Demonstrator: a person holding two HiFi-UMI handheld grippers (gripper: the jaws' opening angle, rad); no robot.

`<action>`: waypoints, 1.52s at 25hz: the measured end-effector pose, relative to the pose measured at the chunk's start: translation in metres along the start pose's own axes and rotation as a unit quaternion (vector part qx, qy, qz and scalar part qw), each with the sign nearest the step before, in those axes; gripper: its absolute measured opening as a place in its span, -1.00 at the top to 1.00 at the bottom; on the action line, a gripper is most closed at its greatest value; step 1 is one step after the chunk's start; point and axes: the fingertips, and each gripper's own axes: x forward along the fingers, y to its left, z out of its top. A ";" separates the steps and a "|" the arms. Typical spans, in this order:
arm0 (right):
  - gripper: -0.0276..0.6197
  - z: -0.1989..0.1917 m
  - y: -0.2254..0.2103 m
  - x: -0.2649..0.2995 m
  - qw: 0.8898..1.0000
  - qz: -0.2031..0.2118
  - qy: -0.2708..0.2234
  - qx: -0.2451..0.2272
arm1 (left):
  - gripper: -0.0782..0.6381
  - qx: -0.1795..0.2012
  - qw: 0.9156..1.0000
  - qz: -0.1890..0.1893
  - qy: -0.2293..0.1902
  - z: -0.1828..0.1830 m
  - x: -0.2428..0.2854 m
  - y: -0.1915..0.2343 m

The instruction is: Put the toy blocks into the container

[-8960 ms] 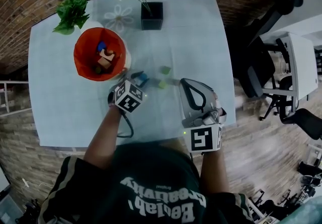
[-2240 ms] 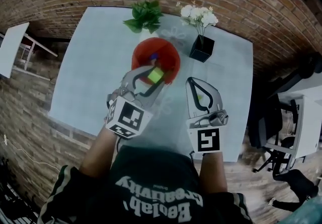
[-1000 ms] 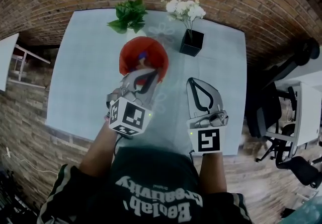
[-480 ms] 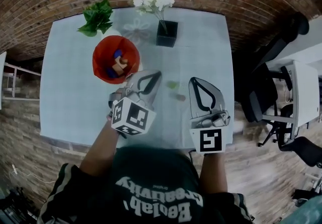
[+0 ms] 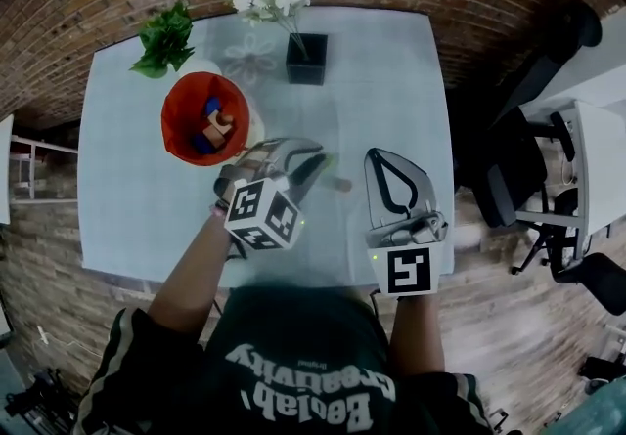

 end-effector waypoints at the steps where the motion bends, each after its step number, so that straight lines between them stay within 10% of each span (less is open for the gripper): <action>1: 0.89 -0.004 -0.001 -0.001 1.000 0.002 0.004 0.002 | 0.58 0.026 0.999 -0.030 0.019 -0.008 0.012 -0.010; 11: 0.89 -0.049 -0.014 -0.005 0.999 0.004 0.036 0.023 | 0.34 0.220 0.933 -0.232 0.167 -0.091 0.105 -0.071; 20: 0.89 -0.079 -0.029 -0.014 0.998 -0.011 0.056 0.042 | 0.40 0.253 0.894 -0.316 0.194 -0.120 0.144 -0.085; 25: 0.89 -0.079 -0.033 -0.014 0.998 -0.016 0.052 0.043 | 0.41 0.220 0.905 -0.310 0.193 -0.114 0.141 -0.083; 33: 0.89 -0.050 -0.026 -0.001 0.999 -0.009 0.026 0.032 | 0.41 0.079 0.983 -0.155 0.059 -0.022 0.077 -0.031; 38: 0.89 -0.015 0.000 0.012 1.000 0.008 0.000 0.021 | 0.41 0.004 0.998 -0.045 -0.039 0.021 -0.002 0.003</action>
